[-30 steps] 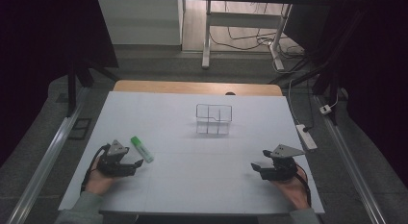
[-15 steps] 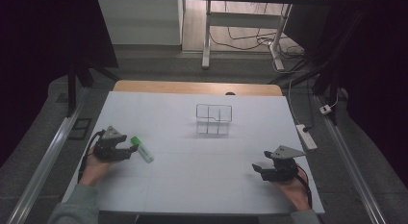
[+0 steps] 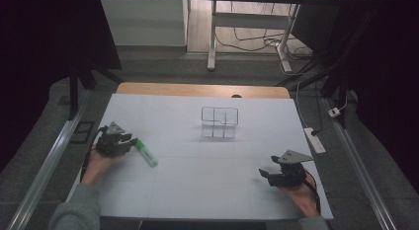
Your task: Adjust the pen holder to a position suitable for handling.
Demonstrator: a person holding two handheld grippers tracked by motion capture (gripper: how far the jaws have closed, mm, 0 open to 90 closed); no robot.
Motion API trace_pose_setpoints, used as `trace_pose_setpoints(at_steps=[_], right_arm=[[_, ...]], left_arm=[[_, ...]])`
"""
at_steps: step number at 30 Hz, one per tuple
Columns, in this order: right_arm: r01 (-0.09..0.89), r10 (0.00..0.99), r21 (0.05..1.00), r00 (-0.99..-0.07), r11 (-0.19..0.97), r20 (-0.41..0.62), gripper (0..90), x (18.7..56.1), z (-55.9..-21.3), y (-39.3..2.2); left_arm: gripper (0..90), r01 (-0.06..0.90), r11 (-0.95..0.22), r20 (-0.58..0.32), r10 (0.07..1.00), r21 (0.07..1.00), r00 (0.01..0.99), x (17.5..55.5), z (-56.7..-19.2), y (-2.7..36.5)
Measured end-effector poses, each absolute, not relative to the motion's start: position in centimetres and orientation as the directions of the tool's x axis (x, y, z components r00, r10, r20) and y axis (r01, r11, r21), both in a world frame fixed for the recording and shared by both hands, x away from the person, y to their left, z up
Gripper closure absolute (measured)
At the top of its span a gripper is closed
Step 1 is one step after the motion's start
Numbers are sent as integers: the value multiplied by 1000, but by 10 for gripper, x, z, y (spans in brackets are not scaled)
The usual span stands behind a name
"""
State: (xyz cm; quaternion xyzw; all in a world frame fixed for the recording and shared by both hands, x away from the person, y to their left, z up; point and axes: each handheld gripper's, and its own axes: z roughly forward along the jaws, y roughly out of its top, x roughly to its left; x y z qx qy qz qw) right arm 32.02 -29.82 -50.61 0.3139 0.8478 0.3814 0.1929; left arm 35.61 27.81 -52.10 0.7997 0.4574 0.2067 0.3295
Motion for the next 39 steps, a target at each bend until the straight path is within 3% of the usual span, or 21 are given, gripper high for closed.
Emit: trace_pose_setpoints(at_steps=[6, 39], right_arm=[[384, 681, 770, -727, 510, -88, 278, 320, -507, -298], [393, 681, 763, -727, 513, -83, 277, 320, -509, -299]], left_arm=[[889, 590, -389, 31, 851, 708, 525, 368, -519, 283], [892, 629, -424, -11, 823, 651, 567, 383, -541, 282]])
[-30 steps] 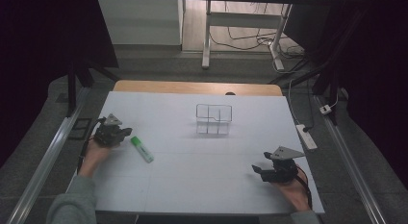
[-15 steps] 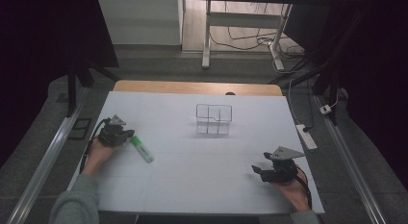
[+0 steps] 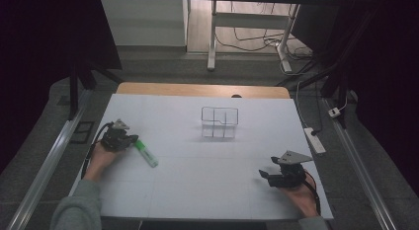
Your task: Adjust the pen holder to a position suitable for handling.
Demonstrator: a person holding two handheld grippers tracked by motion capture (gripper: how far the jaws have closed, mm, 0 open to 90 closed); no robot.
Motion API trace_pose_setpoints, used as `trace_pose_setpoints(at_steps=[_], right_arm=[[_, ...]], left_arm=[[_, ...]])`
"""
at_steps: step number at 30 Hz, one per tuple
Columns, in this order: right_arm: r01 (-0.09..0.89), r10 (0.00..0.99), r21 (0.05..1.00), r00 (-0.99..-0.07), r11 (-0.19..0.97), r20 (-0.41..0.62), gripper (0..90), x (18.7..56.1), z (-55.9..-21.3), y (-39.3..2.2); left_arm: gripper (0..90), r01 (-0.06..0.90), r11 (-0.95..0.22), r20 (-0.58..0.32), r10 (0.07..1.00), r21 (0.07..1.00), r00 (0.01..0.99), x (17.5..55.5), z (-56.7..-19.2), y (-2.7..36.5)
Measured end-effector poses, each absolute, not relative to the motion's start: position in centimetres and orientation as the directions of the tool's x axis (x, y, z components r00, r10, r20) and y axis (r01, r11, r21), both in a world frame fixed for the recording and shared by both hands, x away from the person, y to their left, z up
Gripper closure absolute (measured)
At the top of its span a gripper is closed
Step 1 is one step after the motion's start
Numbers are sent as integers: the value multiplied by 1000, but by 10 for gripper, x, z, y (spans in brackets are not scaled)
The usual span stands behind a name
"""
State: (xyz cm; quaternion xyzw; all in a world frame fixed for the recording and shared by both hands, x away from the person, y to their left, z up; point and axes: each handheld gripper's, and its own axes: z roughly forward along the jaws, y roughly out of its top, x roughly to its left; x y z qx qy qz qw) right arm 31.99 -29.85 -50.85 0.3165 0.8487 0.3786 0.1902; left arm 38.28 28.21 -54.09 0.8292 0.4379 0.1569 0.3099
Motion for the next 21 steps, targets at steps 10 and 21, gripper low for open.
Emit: trace_pose_setpoints(at_steps=[10, 21], right_arm=[[395, 686, 763, -723, 511, -84, 277, 320, -508, -299], [395, 688, 765, -721, 508, -85, 277, 319, -507, -300]], left_arm=[[891, 610, -488, -3, 780, 624, 626, 377, -538, 269], [891, 575, -560, 7, 720, 597, 694, 366, -533, 245]])
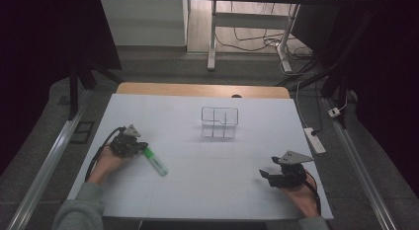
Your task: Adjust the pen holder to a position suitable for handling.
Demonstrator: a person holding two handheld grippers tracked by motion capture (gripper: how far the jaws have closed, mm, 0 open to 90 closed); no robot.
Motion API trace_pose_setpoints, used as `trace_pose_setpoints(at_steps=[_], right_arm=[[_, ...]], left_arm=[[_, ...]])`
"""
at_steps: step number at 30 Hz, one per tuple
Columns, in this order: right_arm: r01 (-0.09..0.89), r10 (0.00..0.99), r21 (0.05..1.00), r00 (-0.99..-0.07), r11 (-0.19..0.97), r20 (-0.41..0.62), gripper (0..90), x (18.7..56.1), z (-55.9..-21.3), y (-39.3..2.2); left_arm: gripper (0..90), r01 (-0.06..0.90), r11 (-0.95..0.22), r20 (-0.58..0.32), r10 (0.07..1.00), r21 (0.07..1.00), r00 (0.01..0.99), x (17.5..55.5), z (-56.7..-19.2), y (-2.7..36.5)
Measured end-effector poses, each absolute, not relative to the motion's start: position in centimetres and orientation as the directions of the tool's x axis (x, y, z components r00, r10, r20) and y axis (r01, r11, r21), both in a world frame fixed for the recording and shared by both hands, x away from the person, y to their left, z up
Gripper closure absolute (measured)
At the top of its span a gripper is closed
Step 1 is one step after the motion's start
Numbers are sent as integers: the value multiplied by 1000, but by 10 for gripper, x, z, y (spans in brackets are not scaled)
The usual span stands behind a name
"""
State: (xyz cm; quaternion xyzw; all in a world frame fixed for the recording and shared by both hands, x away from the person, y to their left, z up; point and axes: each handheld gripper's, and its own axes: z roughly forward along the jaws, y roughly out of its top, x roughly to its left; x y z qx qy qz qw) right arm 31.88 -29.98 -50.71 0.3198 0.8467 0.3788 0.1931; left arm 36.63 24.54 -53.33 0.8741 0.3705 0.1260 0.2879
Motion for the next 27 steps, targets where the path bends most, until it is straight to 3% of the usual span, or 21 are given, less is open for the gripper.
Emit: trace_pose_setpoints(at_steps=[27], right_arm=[[395, 686, 766, -723, 507, -82, 275, 319, -508, -301]], left_arm=[[891, 556, -600, -44, 656, 576, 753, 349, -531, 216]])
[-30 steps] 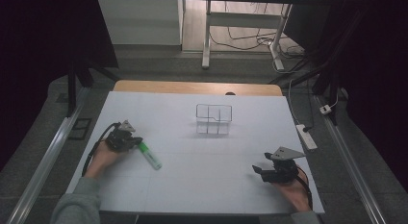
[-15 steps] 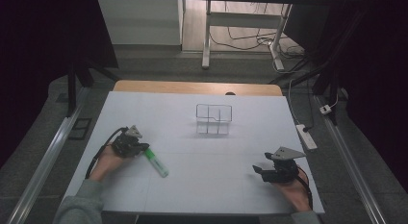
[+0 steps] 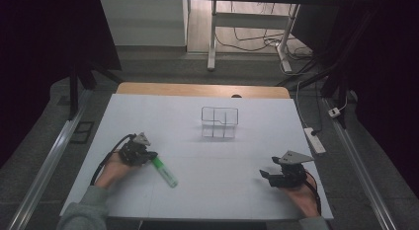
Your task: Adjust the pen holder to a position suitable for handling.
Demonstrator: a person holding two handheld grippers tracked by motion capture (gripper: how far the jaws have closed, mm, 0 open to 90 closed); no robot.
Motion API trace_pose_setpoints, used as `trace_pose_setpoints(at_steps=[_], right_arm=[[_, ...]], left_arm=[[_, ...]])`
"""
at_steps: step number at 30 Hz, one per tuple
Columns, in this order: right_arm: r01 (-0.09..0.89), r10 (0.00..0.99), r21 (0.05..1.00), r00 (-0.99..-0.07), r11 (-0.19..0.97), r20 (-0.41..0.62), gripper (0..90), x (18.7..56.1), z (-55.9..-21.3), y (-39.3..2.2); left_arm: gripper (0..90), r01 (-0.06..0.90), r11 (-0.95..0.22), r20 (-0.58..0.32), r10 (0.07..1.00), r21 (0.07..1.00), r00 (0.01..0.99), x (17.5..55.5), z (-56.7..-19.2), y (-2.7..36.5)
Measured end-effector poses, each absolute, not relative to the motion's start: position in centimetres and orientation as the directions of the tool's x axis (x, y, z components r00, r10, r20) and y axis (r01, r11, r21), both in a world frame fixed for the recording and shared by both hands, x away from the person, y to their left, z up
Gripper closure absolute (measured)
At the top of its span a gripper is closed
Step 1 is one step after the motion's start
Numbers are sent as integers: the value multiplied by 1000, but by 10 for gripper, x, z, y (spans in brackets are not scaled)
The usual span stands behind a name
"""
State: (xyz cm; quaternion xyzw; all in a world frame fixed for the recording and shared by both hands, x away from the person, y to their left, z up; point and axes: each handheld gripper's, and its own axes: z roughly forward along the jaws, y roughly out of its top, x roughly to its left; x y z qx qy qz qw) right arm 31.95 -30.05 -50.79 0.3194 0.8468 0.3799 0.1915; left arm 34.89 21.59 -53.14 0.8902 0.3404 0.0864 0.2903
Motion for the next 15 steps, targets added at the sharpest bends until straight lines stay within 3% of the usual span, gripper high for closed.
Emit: trace_pose_setpoints(at_steps=[8, 12, 15], right_arm=[[395, 686, 766, -723, 507, -81, 274, 319, -508, -300], [396, 685, 766, -725, 507, -79, 273, 320, -508, -300], [397, 684, 764, -725, 509, -80, 272, 319, -508, -300]], left_arm=[[879, 519, -576, -5, 666, 632, 746, 343, -518, 226], [789, 503, -584, 14, 661, 638, 750, 340, -514, 228], [631, 495, -591, 21, 655, 637, 755, 339, -512, 230]])
